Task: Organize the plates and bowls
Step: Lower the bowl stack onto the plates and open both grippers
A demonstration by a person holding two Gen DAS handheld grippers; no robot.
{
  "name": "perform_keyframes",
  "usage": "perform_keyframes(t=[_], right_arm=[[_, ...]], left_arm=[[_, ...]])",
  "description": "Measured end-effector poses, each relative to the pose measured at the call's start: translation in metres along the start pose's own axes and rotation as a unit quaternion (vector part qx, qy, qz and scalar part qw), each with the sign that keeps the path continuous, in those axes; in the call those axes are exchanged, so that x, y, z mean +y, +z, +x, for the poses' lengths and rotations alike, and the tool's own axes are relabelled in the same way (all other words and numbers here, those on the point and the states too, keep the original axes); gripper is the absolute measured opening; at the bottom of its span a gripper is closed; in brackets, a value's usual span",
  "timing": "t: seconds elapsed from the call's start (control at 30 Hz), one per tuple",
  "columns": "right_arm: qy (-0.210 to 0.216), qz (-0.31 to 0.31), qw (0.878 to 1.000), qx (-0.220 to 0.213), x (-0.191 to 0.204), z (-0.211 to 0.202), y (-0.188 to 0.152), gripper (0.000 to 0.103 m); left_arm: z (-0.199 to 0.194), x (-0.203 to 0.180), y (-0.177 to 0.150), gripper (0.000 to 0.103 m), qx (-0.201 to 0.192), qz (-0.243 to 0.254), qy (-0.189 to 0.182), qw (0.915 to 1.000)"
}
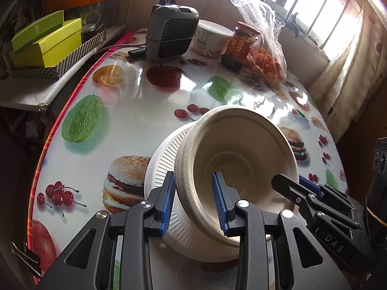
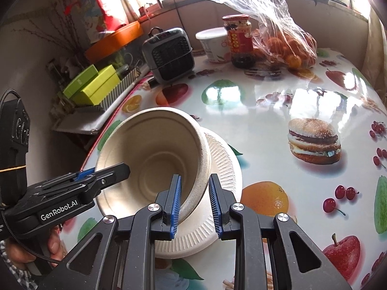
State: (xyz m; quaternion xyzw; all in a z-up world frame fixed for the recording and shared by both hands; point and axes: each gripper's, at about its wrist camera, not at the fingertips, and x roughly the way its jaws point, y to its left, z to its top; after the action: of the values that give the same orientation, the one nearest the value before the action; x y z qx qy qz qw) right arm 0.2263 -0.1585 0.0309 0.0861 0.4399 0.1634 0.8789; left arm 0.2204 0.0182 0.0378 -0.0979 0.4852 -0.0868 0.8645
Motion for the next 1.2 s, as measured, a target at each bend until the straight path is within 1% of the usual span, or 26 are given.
perform_keyframes(t=[0.43,0.53,0.57,0.6,0.67,0.73,0.8,1.13,1.2], right_arm=[[-0.007,-0.003,1.0,-0.002,0.001,0.001,0.001,0.023],[-0.005,-0.004,1.0,-0.002,0.001,0.002,0.002,0.026],[-0.005,-0.004,1.0,-0.002,0.001,0.002,0.002,0.028],[-0.004,-0.005,1.0,-0.002,0.002,0.002,0.002,0.03],[-0.003,-0.006,1.0,-0.003,0.003,0.001,0.002,0.031],[-0.005,-0.007,1.0,-0.004,0.003,0.001,0.002,0.033],[-0.005,-0.006,1.0,-0.007,0.004,-0.001,0.002,0.038],[-0.009,-0.003,1.0,-0.018,0.004,-0.007,0.0,0.046],[-0.008,-0.002,1.0,-0.02,0.005,-0.009,0.0,0.048]], left_arm=[[0.002,0.003,0.0,0.033,-0.001,-0.002,0.011,0.9999],[0.002,0.003,0.0,0.033,-0.002,0.0,0.013,0.9999],[0.001,0.003,0.0,0.034,-0.003,0.0,0.013,0.9999],[0.001,0.003,0.0,0.04,-0.005,0.0,0.014,0.9999],[-0.002,0.003,0.001,0.045,-0.011,0.001,0.013,0.9998],[-0.002,0.003,0.001,0.046,-0.012,0.0,0.013,0.9998],[-0.003,0.003,0.001,0.046,-0.013,0.0,0.015,0.9998],[-0.008,0.0,-0.001,0.046,-0.019,0.006,0.018,0.9996],[-0.011,-0.001,-0.001,0.049,-0.024,0.006,0.02,0.9995]])
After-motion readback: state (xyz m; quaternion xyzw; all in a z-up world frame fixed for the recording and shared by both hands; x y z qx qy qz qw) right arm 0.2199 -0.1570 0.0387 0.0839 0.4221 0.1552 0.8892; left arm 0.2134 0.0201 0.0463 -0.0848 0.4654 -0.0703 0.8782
